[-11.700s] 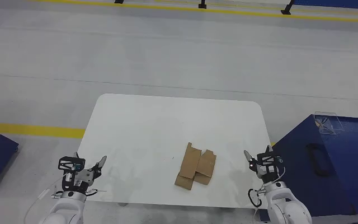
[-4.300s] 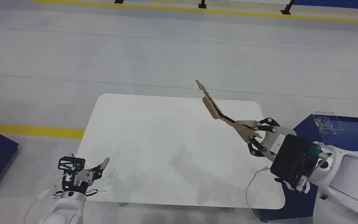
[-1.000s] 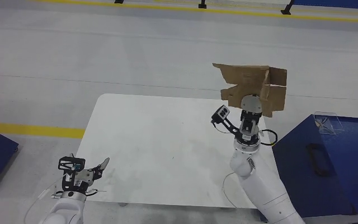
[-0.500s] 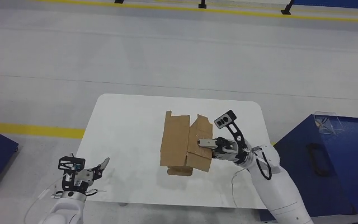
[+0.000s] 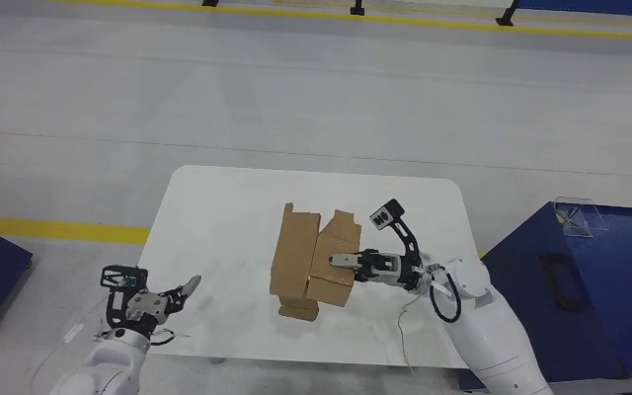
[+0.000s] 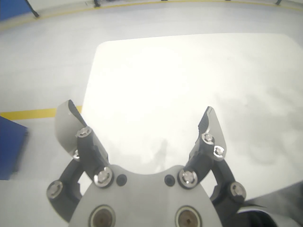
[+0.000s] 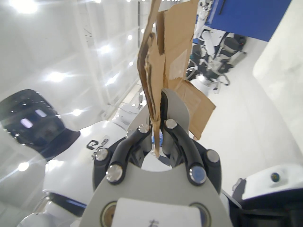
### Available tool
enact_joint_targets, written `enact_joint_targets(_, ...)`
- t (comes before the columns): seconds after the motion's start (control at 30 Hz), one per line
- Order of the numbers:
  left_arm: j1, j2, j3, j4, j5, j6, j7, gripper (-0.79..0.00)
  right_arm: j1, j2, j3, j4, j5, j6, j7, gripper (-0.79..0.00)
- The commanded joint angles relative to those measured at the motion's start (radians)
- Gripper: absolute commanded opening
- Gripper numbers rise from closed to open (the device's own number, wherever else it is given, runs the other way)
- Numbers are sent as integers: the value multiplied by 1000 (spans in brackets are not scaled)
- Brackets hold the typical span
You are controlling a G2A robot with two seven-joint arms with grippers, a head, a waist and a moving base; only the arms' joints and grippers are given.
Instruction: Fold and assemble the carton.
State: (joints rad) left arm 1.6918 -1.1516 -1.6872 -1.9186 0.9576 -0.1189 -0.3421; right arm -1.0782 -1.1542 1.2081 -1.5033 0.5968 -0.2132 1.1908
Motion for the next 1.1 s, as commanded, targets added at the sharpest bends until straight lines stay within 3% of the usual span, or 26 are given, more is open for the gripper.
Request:
enact_joint_targets(0.0, -64, -2, -35, -3, -489, 135, -366, 0, -2, 0, -5, 0, 7, 5, 20, -785)
enact_joint_targets(0.17, -228, 11, -85, 148, -1045, 215, -862, 0, 5, -4, -30, 29, 58, 7, 61, -785)
enact_joint_targets(0.3, -334, 16, -41, 278, -1296, 184, -1110, 0, 17, -14, -69, 56, 116, 13, 99, -785)
enact_joint_targets(0.5, -363, 10, 51, 307, -1393, 74, -1132, 0, 43, -28, -134, 98, 143, 3, 148, -785)
enact_joint_targets(0.77, -369, 12, 147, 271, -1368, 109, -1096, 0, 97, -55, -251, 127, 56, -37, 151, -785)
enact_joint_targets(0.8, -374, 13, 154, 272, -1371, 112, -1097, -71, 101, -57, -259, 128, 54, -38, 153, -785)
enact_joint_targets(0.83, -377, 14, 159, 274, -1373, 112, -1097, -289, 106, -59, -264, 130, 47, -42, 152, -785)
enact_joint_targets(0.87, -379, 15, 165, 276, -1380, 111, -1101, -425, 108, -60, -267, 132, 42, -45, 150, -785)
enact_joint_targets(0.9, -382, 16, 168, 278, -1388, 110, -1107, -653, 109, -60, -269, 134, 40, -46, 148, -785)
enact_joint_targets(0.93, -384, 17, 169, 280, -1397, 106, -1111, -785, 111, -61, -270, 136, 39, -47, 148, -785)
enact_joint_targets(1.07, -380, 23, 167, 284, -1402, 98, -1109, -785, 115, -63, -275, 144, 32, -47, 147, -785)
